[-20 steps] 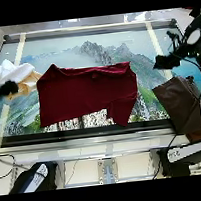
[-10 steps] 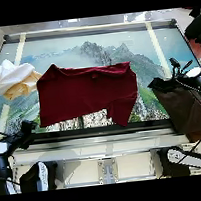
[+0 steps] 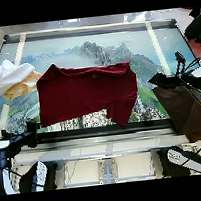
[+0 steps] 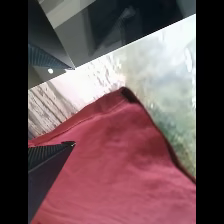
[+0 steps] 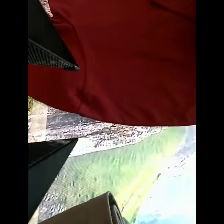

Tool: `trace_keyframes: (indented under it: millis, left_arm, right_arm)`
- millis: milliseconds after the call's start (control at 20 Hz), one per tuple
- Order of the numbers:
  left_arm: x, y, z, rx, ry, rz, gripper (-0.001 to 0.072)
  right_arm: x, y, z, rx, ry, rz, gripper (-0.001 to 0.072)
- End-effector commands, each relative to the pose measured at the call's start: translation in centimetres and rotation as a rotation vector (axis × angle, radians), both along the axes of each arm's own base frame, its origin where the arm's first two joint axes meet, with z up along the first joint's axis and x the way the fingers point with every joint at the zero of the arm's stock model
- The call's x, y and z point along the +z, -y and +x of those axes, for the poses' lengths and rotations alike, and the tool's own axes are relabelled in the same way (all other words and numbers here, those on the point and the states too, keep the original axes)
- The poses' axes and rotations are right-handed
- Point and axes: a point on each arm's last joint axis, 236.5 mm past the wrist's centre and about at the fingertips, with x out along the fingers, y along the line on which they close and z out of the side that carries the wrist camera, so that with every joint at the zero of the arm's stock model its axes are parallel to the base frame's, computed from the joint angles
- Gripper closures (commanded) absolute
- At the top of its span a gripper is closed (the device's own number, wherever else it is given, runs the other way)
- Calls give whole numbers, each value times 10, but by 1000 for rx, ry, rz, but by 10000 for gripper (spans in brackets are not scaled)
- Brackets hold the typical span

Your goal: Fold the shirts.

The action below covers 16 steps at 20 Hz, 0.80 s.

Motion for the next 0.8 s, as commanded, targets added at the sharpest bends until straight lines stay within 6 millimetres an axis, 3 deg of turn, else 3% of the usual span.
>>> trace_keyframes:
  millis: [0, 150, 550, 650, 750]
  left_arm:
    - [-4, -11, 12, 44, 32, 11, 221]
    - [-8, -19, 19, 64, 50, 20, 224]
    - [-26, -6, 36, 35, 72, -42, 254]
    - [-30, -3, 36, 26, 62, -50, 495]
    - [-29, -2, 36, 0, 71, -31, 649]
  right_arm:
    - [10, -1, 0, -3, 26, -1, 210]
    - [12, -1, 1, -5, 32, 3, 211]
    - [16, -6, 3, -12, 41, 34, 212]
    - [16, -6, 3, -13, 41, 33, 212]
    - [16, -6, 3, -15, 38, 34, 212]
